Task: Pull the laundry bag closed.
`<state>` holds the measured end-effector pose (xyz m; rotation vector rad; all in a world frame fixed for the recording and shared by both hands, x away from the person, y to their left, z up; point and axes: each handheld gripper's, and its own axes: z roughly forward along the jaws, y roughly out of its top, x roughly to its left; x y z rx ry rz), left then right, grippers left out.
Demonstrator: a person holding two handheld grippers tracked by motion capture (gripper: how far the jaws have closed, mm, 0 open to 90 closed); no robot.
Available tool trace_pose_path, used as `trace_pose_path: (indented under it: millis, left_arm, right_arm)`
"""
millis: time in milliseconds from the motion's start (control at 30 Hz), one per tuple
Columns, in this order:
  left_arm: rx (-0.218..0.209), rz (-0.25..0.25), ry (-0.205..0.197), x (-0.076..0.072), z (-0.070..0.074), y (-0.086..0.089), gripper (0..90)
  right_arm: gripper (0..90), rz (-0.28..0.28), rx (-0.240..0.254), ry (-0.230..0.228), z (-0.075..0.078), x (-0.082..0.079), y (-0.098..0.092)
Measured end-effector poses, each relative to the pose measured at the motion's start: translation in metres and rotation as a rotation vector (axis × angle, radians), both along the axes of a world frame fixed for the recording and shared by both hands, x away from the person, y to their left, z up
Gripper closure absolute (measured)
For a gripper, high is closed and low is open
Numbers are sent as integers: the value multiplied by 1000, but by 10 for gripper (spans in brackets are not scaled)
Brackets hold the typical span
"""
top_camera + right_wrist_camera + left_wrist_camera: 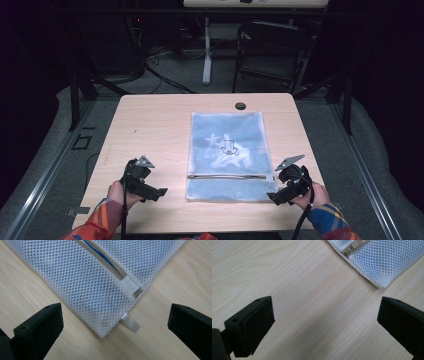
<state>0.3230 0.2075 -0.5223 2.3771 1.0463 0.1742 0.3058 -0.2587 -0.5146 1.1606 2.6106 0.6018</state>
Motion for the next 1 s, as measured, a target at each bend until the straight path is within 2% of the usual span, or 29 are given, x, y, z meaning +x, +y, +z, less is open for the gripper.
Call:
trace_pose_path:
  millis: [100, 233, 267, 367, 400, 500, 700, 733, 900, 1000]
  left_arm:
    - [0, -2, 1, 0, 0, 0, 7]
    - [5, -12, -4, 0, -1, -1, 11]
    - [6, -20, 1, 0, -2, -2, 11]
    - [9, -29, 8, -1, -4, -2, 19]
    - [-4, -37, 8, 0, -4, -3, 23]
    - [-19, -49, 10, 0, -4, -3, 54]
    - [-19, -70, -10, -1, -3, -10, 87]
    - [-14, -77, -20, 0, -3, -13, 92]
    - [-7, -93, -28, 0, -3, -18, 107]
    - [-10, -104, -52, -2, -1, -22, 130]
  right_arm:
    - [0, 8, 16, 12, -2, 1, 1]
    - [0, 2, 14, 3, -1, -1, 3]
    - [0, 18, 16, 17, 0, 1, 3]
    - [0, 16, 21, 18, 1, 2, 4]
    - [0, 26, 35, 22, 1, 3, 6]
    - [0, 36, 28, 22, 1, 4, 7]
    - [0, 59, 41, 25, 2, 4, 13]
    - [0, 60, 56, 34, 3, 4, 14]
    - [0, 55, 53, 37, 4, 5, 17]
    - [0, 66, 57, 40, 5, 7, 21]
